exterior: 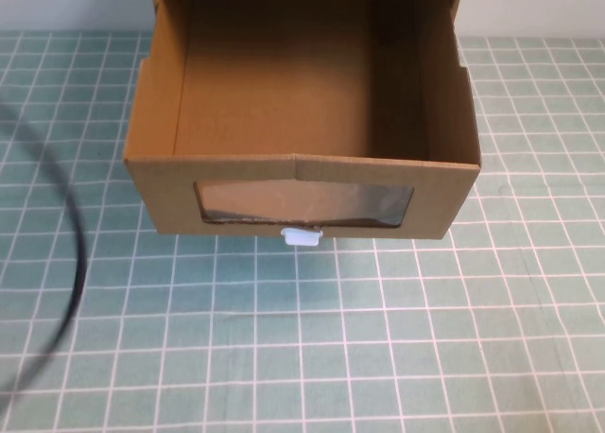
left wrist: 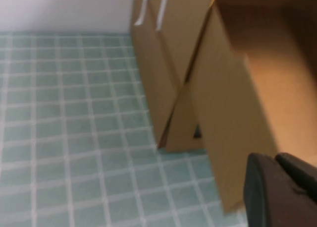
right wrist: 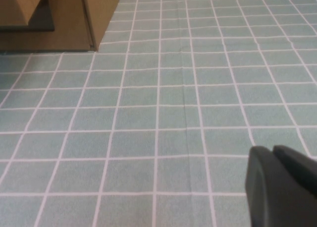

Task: Close the shoe box
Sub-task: Press the shoe box with left arm

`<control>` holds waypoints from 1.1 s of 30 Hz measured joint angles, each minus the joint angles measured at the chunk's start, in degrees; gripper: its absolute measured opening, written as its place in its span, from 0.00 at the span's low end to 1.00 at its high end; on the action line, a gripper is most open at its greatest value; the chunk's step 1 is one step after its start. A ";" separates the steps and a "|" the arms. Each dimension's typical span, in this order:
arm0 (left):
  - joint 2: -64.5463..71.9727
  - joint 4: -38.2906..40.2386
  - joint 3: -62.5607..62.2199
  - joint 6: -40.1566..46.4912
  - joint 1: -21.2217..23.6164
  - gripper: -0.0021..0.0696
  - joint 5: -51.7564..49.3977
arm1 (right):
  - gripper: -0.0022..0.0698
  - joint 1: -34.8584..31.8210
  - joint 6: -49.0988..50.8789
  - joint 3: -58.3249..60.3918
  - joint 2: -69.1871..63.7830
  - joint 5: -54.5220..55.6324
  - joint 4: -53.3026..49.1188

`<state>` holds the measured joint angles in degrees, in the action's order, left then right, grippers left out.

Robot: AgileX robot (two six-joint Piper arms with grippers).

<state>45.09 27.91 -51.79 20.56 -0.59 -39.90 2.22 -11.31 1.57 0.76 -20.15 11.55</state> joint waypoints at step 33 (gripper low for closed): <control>59.74 7.40 -56.33 16.00 -13.99 0.02 -8.02 | 0.01 0.00 0.00 0.00 0.00 4.11 5.59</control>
<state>104.83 35.31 -108.12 36.56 -14.58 -47.92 2.22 -11.31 1.57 0.76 -16.05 17.13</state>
